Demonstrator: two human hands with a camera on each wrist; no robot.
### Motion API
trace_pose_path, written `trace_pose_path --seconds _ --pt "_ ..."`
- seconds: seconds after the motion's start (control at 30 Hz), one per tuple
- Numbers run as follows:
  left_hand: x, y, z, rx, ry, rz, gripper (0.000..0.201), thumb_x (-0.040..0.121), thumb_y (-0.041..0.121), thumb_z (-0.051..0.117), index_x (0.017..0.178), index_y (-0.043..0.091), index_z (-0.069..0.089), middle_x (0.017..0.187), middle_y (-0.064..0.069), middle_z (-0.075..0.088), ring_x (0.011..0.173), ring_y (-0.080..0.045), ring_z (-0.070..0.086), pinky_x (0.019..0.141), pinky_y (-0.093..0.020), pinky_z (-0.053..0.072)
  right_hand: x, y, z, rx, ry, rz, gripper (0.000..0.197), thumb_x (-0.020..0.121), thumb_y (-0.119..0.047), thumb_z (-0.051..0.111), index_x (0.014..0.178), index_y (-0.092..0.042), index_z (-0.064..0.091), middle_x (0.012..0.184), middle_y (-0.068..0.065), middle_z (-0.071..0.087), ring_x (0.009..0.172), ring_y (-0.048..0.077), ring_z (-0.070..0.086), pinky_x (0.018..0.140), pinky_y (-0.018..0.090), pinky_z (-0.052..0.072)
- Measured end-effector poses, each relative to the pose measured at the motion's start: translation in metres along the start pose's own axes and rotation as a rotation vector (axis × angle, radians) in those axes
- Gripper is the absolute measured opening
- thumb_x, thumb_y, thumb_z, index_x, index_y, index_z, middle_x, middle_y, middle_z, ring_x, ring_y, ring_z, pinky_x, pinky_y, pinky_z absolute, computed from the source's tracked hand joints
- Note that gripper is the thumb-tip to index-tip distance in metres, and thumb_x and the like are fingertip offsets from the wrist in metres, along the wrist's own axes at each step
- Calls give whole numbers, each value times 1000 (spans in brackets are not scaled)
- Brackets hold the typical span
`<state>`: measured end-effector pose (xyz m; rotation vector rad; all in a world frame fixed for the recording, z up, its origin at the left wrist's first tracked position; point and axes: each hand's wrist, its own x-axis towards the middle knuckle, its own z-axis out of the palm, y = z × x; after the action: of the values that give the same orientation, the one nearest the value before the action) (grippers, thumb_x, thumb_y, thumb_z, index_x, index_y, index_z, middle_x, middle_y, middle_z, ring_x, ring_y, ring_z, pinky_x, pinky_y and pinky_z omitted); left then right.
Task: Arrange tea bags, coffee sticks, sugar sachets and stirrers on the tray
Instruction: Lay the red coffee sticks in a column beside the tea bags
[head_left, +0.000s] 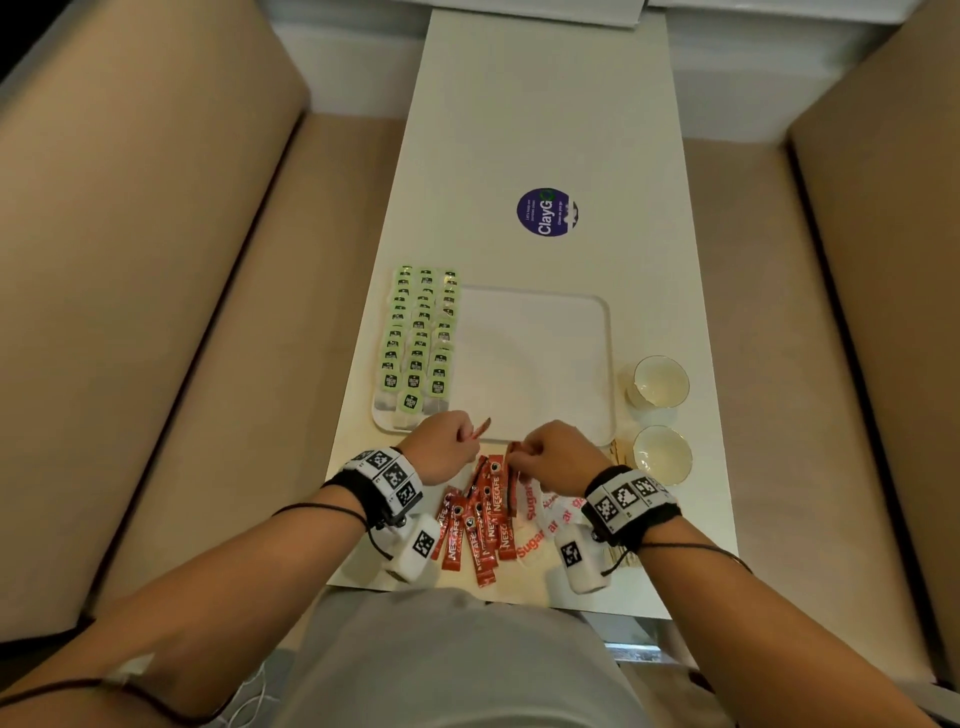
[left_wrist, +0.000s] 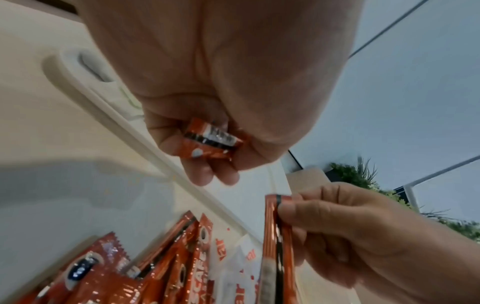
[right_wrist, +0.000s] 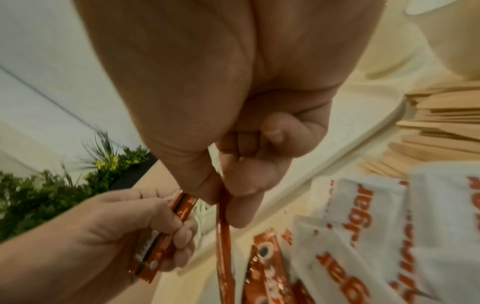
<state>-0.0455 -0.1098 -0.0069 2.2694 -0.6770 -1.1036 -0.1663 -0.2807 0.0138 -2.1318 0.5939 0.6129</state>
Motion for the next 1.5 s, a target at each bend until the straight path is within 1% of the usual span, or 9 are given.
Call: trace_pose_path --seconds 0.17,0.33,0.53,0.63,0.73,1.03,1.13,1.27,1.5 --pt "0 13 -1 -203 -45 2 9 103 19 40 109 18 46 74 -6 57 65 -21 52 60 -33 40 0 -15 -15 109 97 -69 34 96 -37 63 72 -15 74 65 2 72 52 12 56 55 31 51" --pt "5 19 -14 -277 -20 62 33 103 34 49 78 13 49 55 9 38 47 -10 35 54 -32 32 2 -26 -24 231 186 -118 30 97 -35 62 77 -17 75 74 1 74 52 9 60 61 33 55" --pt "-4 31 -27 -592 -21 90 36 108 27 42 111 -6 56 71 -6 60 44 -9 39 42 -19 31 12 -36 -22 250 302 -151 18 93 -38 69 82 -24 73 79 -6 73 62 6 64 69 39 59" --pt "-6 33 -35 -570 -6 159 36 108 30 43 104 -2 58 80 -10 61 42 -5 39 43 -16 32 15 -43 -20 240 306 -201 16 89 -38 74 78 -26 73 78 -11 73 66 -2 61 66 23 46" --pt "-8 34 -43 -535 10 173 33 104 34 51 96 3 58 63 8 50 43 -4 33 44 -16 31 16 -52 -17 219 292 -220 16 86 -42 77 79 -28 74 84 -11 73 74 3 63 68 27 47" --pt "-4 19 -76 -417 -118 241 10 98 14 63 89 18 64 69 9 56 57 -8 44 53 -19 38 25 -48 -26 208 190 -252 37 93 -49 68 125 -30 67 122 -13 66 113 2 58 98 24 46" --pt "-4 22 -88 -299 -122 282 9 95 8 65 100 15 64 74 9 58 58 1 51 55 -10 41 27 -48 -31 203 152 -242 36 99 -43 63 129 -25 68 119 -12 69 107 3 62 91 20 46" --pt "7 16 -96 -242 -2 253 22 92 14 71 113 22 66 84 10 62 69 4 57 69 -16 45 31 -47 -33 227 170 -193 16 97 -35 68 104 -25 77 88 -1 74 84 20 66 78 32 51" --pt "12 8 -86 -226 14 205 6 87 21 77 85 25 73 69 9 63 61 -7 54 63 -25 45 29 -49 -33 473 178 -174 10 94 -19 72 104 -17 74 86 4 75 81 18 72 79 25 56"
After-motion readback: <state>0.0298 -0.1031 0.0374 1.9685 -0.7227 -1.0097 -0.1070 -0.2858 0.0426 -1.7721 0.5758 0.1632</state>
